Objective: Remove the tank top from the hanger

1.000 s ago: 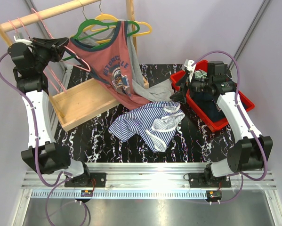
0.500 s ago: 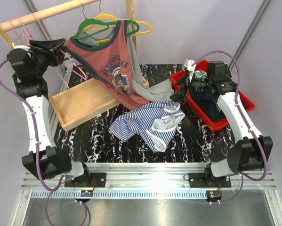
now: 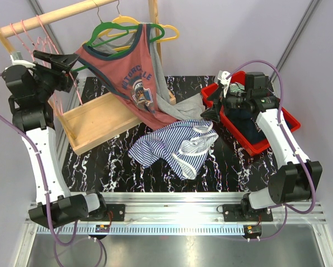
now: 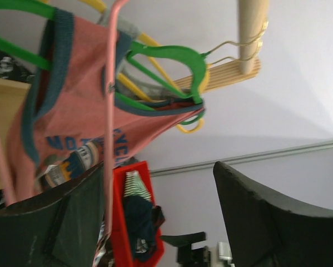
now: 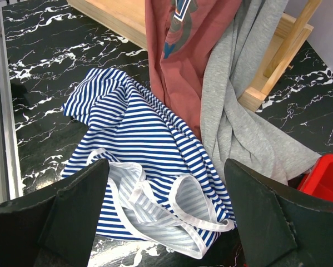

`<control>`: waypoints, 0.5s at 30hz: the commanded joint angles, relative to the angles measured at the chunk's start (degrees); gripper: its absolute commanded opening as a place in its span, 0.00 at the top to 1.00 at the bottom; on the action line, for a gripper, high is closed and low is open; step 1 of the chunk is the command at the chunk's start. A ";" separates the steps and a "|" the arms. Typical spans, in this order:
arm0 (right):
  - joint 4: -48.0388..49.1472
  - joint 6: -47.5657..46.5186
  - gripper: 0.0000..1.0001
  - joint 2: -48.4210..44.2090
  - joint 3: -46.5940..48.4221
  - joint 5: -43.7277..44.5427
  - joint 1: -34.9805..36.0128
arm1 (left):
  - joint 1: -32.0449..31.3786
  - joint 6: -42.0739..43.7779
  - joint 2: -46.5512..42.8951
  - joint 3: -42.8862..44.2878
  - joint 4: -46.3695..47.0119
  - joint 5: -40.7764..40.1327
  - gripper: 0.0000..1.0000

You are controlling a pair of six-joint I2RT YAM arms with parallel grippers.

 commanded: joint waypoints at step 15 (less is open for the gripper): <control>0.34 -0.20 0.08 -1.09 1.02 -3.52 -0.17 | -0.59 30.42 -1.11 13.83 -25.25 -18.01 0.15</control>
